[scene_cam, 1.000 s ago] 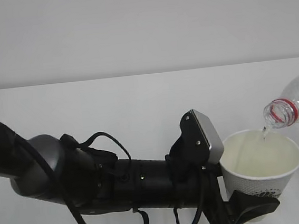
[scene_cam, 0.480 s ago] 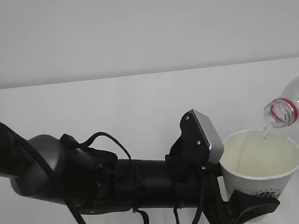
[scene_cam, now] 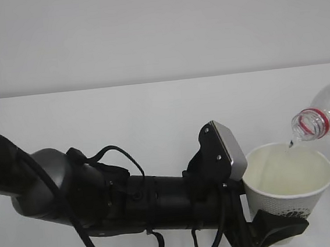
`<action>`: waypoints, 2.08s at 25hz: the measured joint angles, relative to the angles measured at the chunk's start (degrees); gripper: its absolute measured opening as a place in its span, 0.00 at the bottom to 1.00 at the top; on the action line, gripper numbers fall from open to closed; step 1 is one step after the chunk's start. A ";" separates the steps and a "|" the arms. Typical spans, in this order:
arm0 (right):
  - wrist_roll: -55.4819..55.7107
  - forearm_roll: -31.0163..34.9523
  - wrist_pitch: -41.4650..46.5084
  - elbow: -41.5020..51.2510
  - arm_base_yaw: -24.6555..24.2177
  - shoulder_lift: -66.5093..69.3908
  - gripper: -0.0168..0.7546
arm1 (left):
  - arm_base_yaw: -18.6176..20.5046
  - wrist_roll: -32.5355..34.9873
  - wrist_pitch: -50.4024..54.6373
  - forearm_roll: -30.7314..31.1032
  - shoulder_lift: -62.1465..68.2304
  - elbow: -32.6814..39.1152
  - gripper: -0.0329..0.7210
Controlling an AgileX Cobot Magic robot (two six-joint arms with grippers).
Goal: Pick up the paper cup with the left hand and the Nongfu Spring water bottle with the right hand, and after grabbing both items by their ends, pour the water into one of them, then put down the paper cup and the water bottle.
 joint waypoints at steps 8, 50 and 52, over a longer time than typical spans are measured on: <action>0.00 0.18 0.00 0.00 0.00 0.00 0.62 | 0.00 0.00 0.00 0.00 0.00 0.00 0.74; -1.35 0.18 0.00 0.00 0.00 0.00 0.62 | 0.00 0.00 0.00 0.00 0.09 0.00 0.72; -1.35 0.23 0.00 0.00 0.00 0.00 0.62 | 0.00 0.00 0.00 0.00 0.09 0.00 0.71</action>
